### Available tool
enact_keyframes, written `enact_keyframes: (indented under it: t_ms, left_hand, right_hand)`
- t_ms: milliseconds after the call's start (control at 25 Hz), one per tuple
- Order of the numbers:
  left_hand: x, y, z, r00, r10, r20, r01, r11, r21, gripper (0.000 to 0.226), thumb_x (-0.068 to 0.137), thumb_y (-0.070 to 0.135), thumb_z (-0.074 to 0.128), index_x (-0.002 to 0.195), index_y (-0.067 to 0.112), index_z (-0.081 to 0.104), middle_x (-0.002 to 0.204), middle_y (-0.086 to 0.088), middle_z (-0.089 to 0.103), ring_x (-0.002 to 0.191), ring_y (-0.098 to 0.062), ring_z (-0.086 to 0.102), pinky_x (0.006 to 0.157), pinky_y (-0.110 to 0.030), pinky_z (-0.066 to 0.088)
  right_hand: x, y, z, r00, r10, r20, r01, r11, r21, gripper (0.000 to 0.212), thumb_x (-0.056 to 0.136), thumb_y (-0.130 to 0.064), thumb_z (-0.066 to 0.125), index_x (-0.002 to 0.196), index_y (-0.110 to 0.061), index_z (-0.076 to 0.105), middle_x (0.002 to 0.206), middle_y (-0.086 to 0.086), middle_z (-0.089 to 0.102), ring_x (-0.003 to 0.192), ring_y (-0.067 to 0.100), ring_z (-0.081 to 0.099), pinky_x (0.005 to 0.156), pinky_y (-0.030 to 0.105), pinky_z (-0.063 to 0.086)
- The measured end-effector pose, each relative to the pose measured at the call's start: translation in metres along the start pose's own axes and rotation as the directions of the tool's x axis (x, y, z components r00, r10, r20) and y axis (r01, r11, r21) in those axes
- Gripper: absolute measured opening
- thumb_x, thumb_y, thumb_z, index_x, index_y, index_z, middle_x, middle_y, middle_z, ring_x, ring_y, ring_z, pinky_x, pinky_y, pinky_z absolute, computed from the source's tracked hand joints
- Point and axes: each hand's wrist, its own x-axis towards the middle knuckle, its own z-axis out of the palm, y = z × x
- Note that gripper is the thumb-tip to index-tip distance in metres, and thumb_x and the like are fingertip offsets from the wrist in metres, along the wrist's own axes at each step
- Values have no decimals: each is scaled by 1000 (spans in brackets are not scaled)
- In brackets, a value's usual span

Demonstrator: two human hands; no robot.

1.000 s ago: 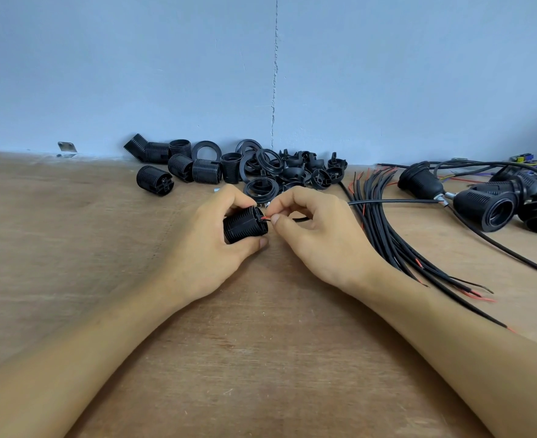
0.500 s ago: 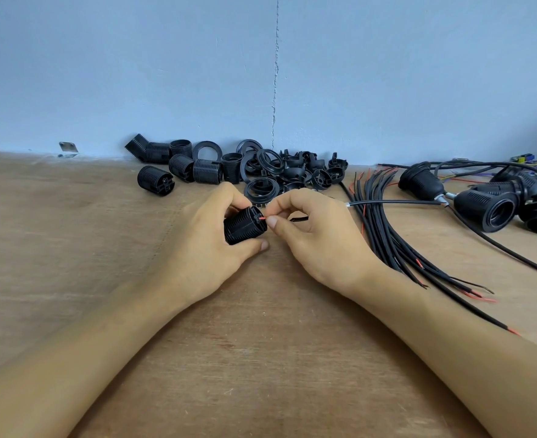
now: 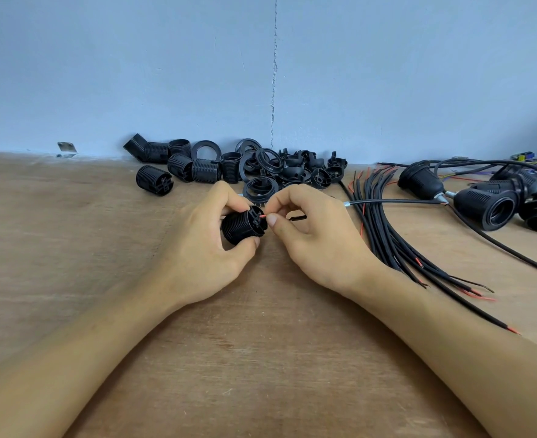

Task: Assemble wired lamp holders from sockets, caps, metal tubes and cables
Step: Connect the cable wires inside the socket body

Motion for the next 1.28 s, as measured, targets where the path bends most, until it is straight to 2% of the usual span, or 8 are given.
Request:
enact_keyframes:
  t_ms: [120, 440, 640, 760, 880, 1120, 1200, 1280]
  left_hand:
    - [1, -1, 0, 1000, 3, 7, -3, 1000, -11, 35, 74, 27, 74, 97, 39, 50, 106, 27, 67, 104, 1, 68, 94, -38, 58]
    - [1, -2, 0, 999, -27, 17, 27, 999, -21, 37, 74, 31, 73, 98, 44, 48, 108, 26, 67, 106, 0, 68, 96, -44, 57]
    - [1, -4, 0, 998, -55, 39, 57, 998, -34, 34, 74, 36, 71, 100, 42, 49, 105, 21, 70, 108, -4, 68, 98, -49, 55]
    - [2, -5, 0, 997, -57, 48, 59, 998, -39, 32, 74, 40, 69, 100, 40, 49, 106, 16, 72, 109, -6, 68, 97, -49, 55]
    - [3, -5, 1, 997, -53, 51, 55, 998, -41, 32, 74, 44, 67, 100, 40, 51, 105, 18, 72, 108, -5, 68, 97, -50, 56]
    - [7, -7, 0, 995, -40, 95, 42, 999, -23, 31, 78, 33, 71, 105, 38, 56, 108, 15, 71, 112, -10, 67, 101, -49, 52]
    - [7, -8, -1, 993, -47, 107, 49, 999, -14, 32, 78, 34, 71, 106, 39, 57, 108, 18, 70, 112, -7, 66, 102, -47, 51]
    - [8, -9, -1, 994, -45, 102, 45, 999, 2, 32, 78, 36, 71, 107, 41, 56, 108, 21, 70, 110, -2, 65, 102, -45, 52]
  right_hand:
    - [0, 0, 1, 999, 49, -8, -48, 995, 88, 8, 95, -8, 63, 98, -14, 67, 96, -4, 66, 88, 3, 59, 75, 10, 45]
    - [0, 1, 1, 998, 67, 20, -68, 994, 81, 8, 93, -9, 63, 95, -16, 67, 85, -13, 57, 65, -8, 52, 64, 9, 37]
    - [0, -1, 0, 999, 22, 23, -23, 998, 51, 11, 91, -4, 62, 93, -12, 68, 86, -7, 57, 68, -5, 53, 62, 10, 39]
    - [0, 0, 1, 999, -32, 0, 32, 999, 6, 11, 89, -2, 62, 92, -11, 69, 89, -1, 59, 81, 6, 55, 70, 16, 45]
    - [-1, 2, 1, 990, -141, -28, 137, 986, -92, 12, 88, 0, 63, 92, -9, 69, 89, 4, 60, 83, 15, 55, 76, 18, 42]
    - [0, 8, -1, 988, -153, 11, 153, 984, -95, 17, 90, 2, 60, 98, -9, 72, 93, 3, 56, 85, 16, 56, 75, 39, 55]
    - [1, 9, -1, 990, -142, 14, 143, 986, -90, 16, 91, 0, 62, 98, -10, 72, 96, 3, 58, 87, 13, 56, 78, 35, 55]
    - [2, 9, 0, 990, -140, 8, 140, 985, -105, 13, 91, -1, 63, 97, -10, 71, 98, 3, 61, 88, 8, 55, 81, 25, 51]
